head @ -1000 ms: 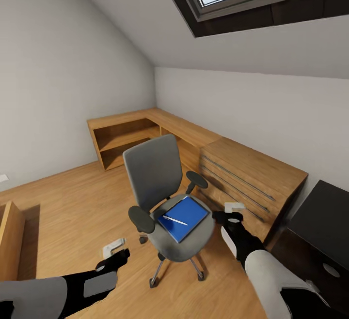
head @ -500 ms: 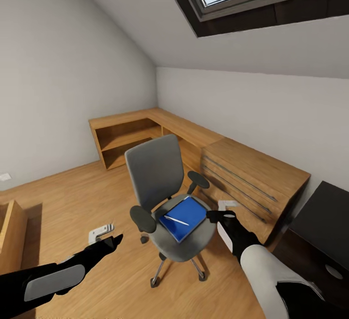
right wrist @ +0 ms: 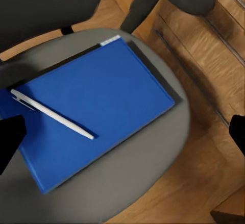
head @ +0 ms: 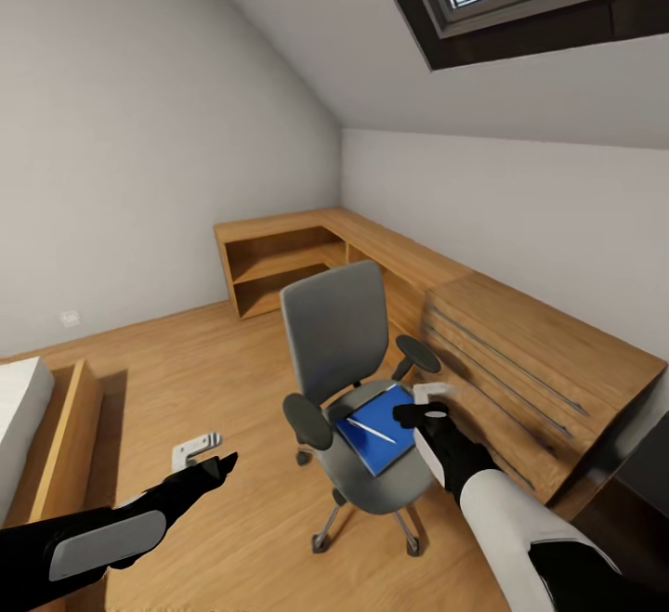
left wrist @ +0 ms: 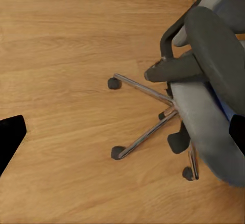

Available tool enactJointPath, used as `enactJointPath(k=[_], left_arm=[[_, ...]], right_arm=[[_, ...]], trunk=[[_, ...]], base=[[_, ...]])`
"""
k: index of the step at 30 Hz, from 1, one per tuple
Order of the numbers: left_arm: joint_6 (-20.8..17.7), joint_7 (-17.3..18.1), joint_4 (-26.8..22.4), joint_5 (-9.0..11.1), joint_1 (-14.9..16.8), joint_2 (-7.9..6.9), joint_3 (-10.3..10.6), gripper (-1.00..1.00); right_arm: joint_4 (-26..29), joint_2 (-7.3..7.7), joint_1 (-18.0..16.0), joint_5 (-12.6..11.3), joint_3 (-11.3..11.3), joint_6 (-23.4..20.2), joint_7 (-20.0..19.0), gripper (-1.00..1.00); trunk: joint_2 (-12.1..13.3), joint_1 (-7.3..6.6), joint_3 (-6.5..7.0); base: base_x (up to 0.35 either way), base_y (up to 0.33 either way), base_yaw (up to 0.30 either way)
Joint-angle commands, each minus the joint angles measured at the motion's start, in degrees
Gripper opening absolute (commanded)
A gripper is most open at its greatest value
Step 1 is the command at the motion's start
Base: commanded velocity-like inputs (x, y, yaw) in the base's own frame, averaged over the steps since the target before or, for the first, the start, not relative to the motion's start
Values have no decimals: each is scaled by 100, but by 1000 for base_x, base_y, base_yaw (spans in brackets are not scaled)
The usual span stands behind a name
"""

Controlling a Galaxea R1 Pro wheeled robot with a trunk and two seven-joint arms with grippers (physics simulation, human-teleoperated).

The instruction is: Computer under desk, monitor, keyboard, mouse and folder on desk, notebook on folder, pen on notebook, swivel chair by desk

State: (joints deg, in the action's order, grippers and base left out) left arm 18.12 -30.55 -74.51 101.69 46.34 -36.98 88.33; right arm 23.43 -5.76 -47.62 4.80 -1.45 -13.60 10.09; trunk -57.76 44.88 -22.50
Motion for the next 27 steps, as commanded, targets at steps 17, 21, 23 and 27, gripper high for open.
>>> enactJointPath(k=[17, 21, 23, 27], left_arm=[[42, -290, -23, 3, 15, 136, 289, 100], [42, -299, -27, 1, 15, 138, 301, 100], [42, -301, -27, 1, 15, 138, 305, 100], [42, -302, -28, 0, 15, 139, 307, 100]], right_arm=[[47, 542, -1, 70, -115, -589, -1953, 100], [64, 719, -1, 69, -112, -703, -2439, 100], [70, 814, -1, 69, -110, -734, -2653, 100], [73, 866, -1, 72, -113, -734, -2755, 100]], trunk=[[-5, 1, -7], [-5, 1, -7], [-5, 1, -7], [-5, 1, -7]], base=[[9, 0, 206], [0, 0, 21], [0, 0, 7], [0, 0, 3]])
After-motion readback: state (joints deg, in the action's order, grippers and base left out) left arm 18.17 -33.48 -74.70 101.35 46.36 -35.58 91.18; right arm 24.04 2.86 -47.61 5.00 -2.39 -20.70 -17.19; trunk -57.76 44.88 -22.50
